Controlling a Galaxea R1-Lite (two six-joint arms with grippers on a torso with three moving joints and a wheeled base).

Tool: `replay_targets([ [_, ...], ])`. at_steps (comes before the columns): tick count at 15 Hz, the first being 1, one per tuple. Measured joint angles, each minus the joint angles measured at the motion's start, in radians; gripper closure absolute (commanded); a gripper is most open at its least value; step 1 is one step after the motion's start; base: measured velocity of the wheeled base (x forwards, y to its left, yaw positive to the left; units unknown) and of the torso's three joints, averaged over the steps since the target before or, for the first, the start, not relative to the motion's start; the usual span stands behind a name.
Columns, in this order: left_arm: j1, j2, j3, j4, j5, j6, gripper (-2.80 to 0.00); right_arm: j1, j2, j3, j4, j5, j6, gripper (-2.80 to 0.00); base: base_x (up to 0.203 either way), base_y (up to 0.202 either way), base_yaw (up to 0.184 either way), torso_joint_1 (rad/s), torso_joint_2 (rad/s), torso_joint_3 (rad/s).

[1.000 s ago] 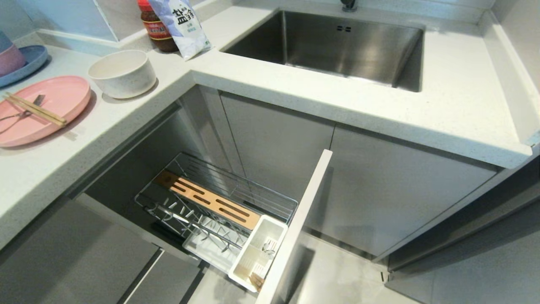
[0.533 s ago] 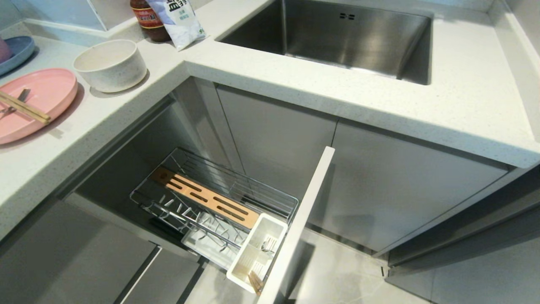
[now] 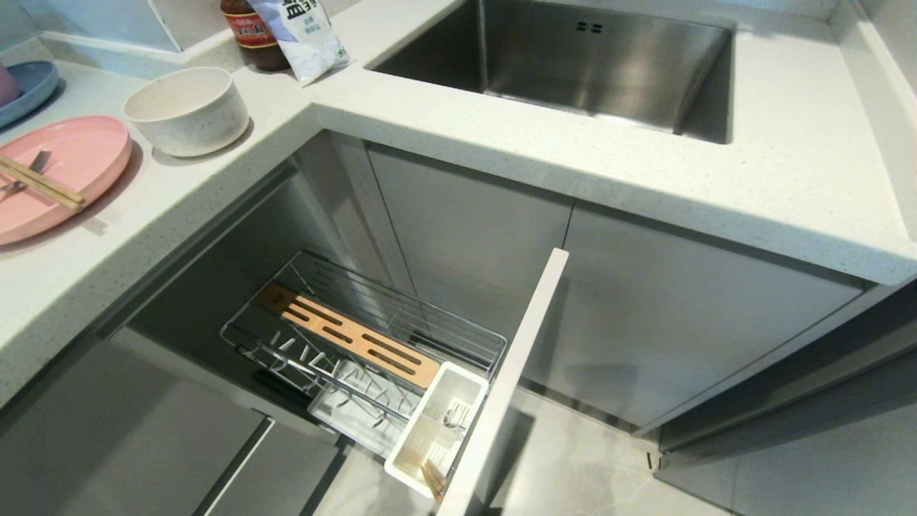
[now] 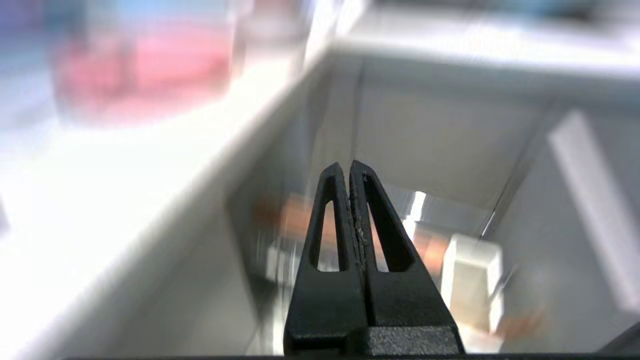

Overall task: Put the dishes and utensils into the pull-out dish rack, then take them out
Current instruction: Pick up the chopsticks and place it in the cupboard

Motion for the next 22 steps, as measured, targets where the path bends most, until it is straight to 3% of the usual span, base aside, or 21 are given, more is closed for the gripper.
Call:
replay_targets([
  [4,0.01,0.142,-0.5,0.156,-0.125,0.028,0.0,0.0,0.0,0.0,0.0,0.0,0.0,0.0,0.0,0.0,0.0,0.0,0.0,0.0],
  [7,0.036,0.368,-0.774,0.215,-0.121,0.029,0.0,0.0,0.0,0.0,0.0,0.0,0.0,0.0,0.0,0.0,0.0,0.0,0.0,0.0],
  [9,0.062,0.518,-0.859,0.228,-0.051,-0.013,0.0,0.0,0.0,0.0,0.0,0.0,0.0,0.0,0.0,0.0,0.0,0.0,0.0,0.0],
  [14,0.096,0.867,-1.053,0.221,0.145,-0.307,0.0,0.0,0.0,0.0,0.0,0.0,0.0,0.0,0.0,0.0,0.0,0.0,0.0,0.0],
  [17,0.096,1.06,-1.172,0.242,0.323,-0.421,0.0,0.0,0.0,0.0,0.0,0.0,0.0,0.0,0.0,0.0,0.0,0.0,0.0,0.0],
  [20,0.069,1.21,-1.326,0.419,0.513,-0.547,0.0,0.0,0.0,0.0,0.0,0.0,0.0,0.0,0.0,0.0,0.0,0.0,0.0,0.0],
  [22,0.053,1.286,-1.386,0.568,0.559,-0.585,0.0,0.0,0.0,0.0,0.0,0.0,0.0,0.0,0.0,0.0,0.0,0.0,0.0,0.0],
])
